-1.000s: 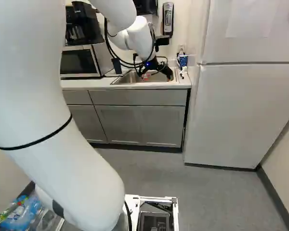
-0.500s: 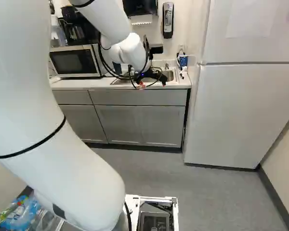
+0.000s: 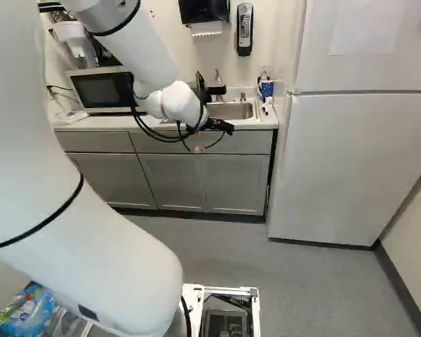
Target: Rinse the cup and place it in the tray
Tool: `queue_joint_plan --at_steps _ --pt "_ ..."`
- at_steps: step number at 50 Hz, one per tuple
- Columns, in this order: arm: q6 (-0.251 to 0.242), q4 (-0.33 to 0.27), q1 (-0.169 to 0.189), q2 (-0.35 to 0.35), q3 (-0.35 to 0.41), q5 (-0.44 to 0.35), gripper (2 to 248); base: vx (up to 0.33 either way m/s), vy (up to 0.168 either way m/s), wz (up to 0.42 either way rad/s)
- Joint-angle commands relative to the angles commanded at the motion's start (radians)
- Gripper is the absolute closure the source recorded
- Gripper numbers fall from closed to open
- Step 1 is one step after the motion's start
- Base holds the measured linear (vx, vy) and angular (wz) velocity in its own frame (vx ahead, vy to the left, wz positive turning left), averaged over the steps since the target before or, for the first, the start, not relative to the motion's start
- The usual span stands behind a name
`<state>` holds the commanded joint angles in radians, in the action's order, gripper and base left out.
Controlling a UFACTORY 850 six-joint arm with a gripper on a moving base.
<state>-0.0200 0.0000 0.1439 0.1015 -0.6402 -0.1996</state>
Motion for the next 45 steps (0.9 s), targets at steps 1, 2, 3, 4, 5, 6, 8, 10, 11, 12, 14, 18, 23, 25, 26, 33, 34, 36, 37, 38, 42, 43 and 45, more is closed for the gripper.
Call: queue_joint_plan --at_steps 1,2,3,4,5,6,8,10,11,12,14,18,23,25,26,33,34,36,37,38,42,43,45 --pt "0.000 0.000 -0.003 0.003 0.010 -0.012 3 0.000 0.000 0.000" --pt "0.001 0.000 -0.005 0.006 0.020 -0.024 3 0.000 0.000 0.000" --pt "0.001 0.000 -0.008 0.010 0.030 -0.036 3 0.000 0.000 0.000" --pt "0.001 0.000 -0.010 0.013 0.040 -0.048 3 0.000 0.000 0.000" --pt "0.002 0.000 -0.013 0.016 0.049 -0.060 3 0.000 0.000 0.000" --pt "0.002 0.000 -0.015 0.019 0.059 -0.072 3 0.000 0.000 0.000" --pt "0.003 0.000 -0.020 0.025 0.078 -0.095 3 0.000 0.000 0.000" --pt "0.003 0.000 -0.025 0.031 0.096 -0.117 3 0.000 0.000 0.000" --pt "0.004 0.000 -0.027 0.034 0.105 -0.128 3 0.000 0.000 0.000" --pt "0.004 0.000 -0.030 0.037 0.114 -0.139 3 0.000 0.000 0.000" --pt "0.005 0.000 -0.034 0.042 0.132 -0.161 3 0.000 0.000 0.000" --pt "0.006 0.000 -0.043 0.053 0.166 -0.203 3 0.000 0.000 0.000" --pt "0.008 0.000 -0.054 0.067 0.209 -0.254 3 0.000 0.000 0.000" --pt "0.008 0.000 -0.058 0.072 0.223 -0.272 3 0.000 0.000 0.000" --pt "0.008 0.000 -0.060 0.074 0.231 -0.281 3 0.000 0.000 0.000" --pt "0.010 0.000 -0.074 0.091 0.282 -0.344 3 0.000 0.000 0.000" --pt "0.010 0.000 -0.075 0.093 0.289 -0.352 3 0.000 0.000 0.000" --pt "0.011 0.000 -0.079 0.097 0.303 -0.369 3 0.000 0.000 0.000" --pt "0.011 0.000 -0.081 0.100 0.310 -0.377 3 0.000 0.000 0.000" --pt "0.011 0.000 -0.082 0.102 0.317 -0.385 3 0.000 0.000 0.000" --pt "0.012 0.000 -0.089 0.110 0.342 -0.416 3 0.000 0.000 0.000" --pt "0.013 0.000 -0.091 0.112 0.348 -0.424 3 0.000 0.000 0.000" --pt "0.013 0.000 -0.094 0.116 0.360 -0.439 3 0.000 0.000 0.000"
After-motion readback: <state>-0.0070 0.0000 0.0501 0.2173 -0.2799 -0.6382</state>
